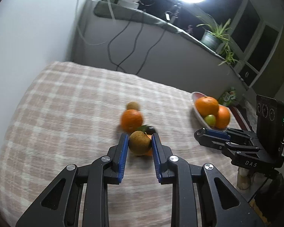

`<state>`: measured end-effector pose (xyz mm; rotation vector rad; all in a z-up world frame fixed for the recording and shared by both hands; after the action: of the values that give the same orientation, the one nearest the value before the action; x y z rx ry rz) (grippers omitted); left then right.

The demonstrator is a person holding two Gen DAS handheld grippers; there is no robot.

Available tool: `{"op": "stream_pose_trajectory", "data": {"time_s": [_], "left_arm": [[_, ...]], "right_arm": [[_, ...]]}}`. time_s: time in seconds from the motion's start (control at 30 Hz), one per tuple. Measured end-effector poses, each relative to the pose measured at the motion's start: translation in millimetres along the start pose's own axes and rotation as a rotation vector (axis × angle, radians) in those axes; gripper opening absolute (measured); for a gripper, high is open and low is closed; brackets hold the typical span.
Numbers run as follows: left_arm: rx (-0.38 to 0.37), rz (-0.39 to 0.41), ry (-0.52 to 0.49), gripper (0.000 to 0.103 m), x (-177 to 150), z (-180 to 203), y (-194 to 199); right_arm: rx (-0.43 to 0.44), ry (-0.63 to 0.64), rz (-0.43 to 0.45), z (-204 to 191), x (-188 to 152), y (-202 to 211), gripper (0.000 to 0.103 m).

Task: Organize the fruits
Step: 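Grasp the brown round fruit with the left tool while the right tool lifts the plum, then place the brown fruit and the plum on the plate and open both tools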

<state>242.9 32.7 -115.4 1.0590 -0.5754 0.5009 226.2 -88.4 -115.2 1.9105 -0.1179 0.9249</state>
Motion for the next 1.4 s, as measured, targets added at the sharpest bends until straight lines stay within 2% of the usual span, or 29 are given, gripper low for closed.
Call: {"op": "stream_pose_trajectory", "data": {"time_s": [0.33,0.67,1.0,1.4], "left_arm": [[-0.092,-0.015,-0.071,0.024,0.5,77.3,-25.1],[-0.142,-0.044,-0.157,0.024,-5.4,152.2,-57.6],[-0.137,-0.067,-0.262,0.024,-12.2,203.6,-88.4],[-0.107,-0.066,-0.331,0.024,-14.9,223.7,-107.3]], "right_arm": [[-0.063,-0.078,0.090,59.0,-1.1,67.8,0.026],[-0.145,-0.156,0.138,133.0,6.4,105.9,0.025],[-0.178,-0.217,0.135,186.8,18.9,99.2,0.025],[-0.159,-0.266,0.106,215.4,23.2,76.0,0.025]]}}
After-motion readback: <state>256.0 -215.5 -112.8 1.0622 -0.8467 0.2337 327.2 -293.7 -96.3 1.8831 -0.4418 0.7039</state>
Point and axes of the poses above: each gripper's, at about its wrist camera, not at the fingertips, and y roughly against the way its jaws point, z to its right, x to its top, the point moved 10 cm from there along -y, roughly the way its jaws point, and after that the axes turned 1 degree about x, right-handed, at the moved point
